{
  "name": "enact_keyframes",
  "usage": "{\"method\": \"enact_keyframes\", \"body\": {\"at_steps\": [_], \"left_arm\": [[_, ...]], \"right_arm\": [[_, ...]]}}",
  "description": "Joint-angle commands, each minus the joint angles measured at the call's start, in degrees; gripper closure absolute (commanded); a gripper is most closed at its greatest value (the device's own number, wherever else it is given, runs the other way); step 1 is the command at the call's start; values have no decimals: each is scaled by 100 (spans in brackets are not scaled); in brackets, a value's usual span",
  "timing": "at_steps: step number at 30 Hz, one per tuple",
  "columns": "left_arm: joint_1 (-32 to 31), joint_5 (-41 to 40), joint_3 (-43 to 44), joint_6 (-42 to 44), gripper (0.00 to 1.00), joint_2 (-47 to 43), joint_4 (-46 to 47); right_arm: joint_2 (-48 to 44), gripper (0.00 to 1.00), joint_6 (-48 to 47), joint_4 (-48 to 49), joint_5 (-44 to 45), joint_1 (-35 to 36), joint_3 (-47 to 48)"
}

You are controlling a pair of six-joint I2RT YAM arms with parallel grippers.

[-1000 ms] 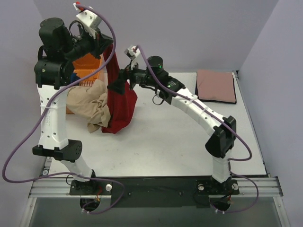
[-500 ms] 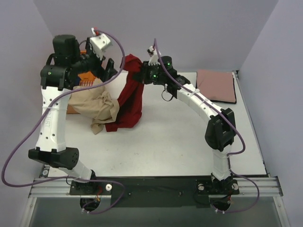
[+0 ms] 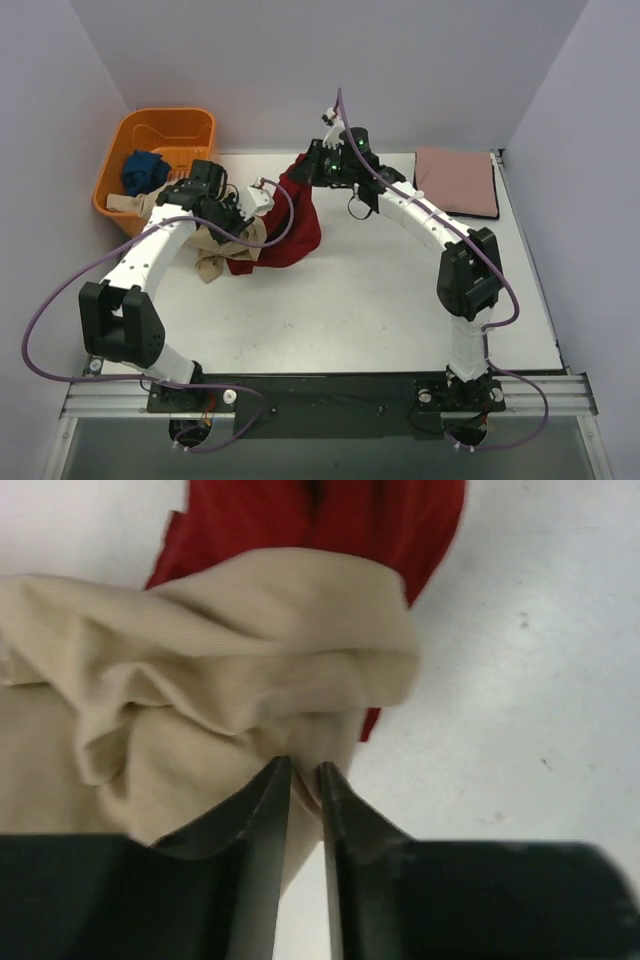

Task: Fold and stack the t-shirts
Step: Move the tshirt to the center of the board

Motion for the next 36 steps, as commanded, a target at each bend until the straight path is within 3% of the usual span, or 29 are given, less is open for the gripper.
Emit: {"method": "enact_keyframes", "body": {"at_steps": [1, 2, 7, 11, 15, 18, 22, 24, 28, 33, 36], "left_arm": [[34, -544, 272, -123, 89, 93, 1087], [43, -561, 342, -315, 100, 155, 1104], [157, -254, 1010, -572, 100, 199, 631], [367, -675, 1572, -765, 100, 112, 578], [1182, -412, 3240, -1229, 100, 295, 78], [1791, -1129, 4855, -1565, 100, 664, 234], [2503, -1579, 6315, -1706, 100, 1130, 577], [2609, -1905, 6521, -1540, 100, 1175, 953], [2662, -2529, 5978, -1074, 100, 1175, 2209], [2618, -2469, 5232, -819, 100, 1543, 2519], [2548, -2434, 4949, -695, 100, 1755, 2599]], "right_arm": [[-352, 100, 156, 428, -120, -39, -197], [-396, 100, 138, 428, -111, -48, -223], [-537, 100, 15, 358, -49, -118, -487], [-660, 100, -3, 139, 91, -338, -724], [-897, 100, -108, -203, 249, -777, -1067], [-1046, 100, -389, -555, 381, -1137, -1199], [-1362, 100, -758, -696, 557, -1296, -1366], [-1486, 100, -1021, -925, 593, -1296, -1253], [-1749, 100, -1399, -1294, 391, -1208, -954], [-2100, 100, -2120, -1628, -312, -840, -427], [-2312, 100, -2060, -1646, -890, -760, -233]]}}
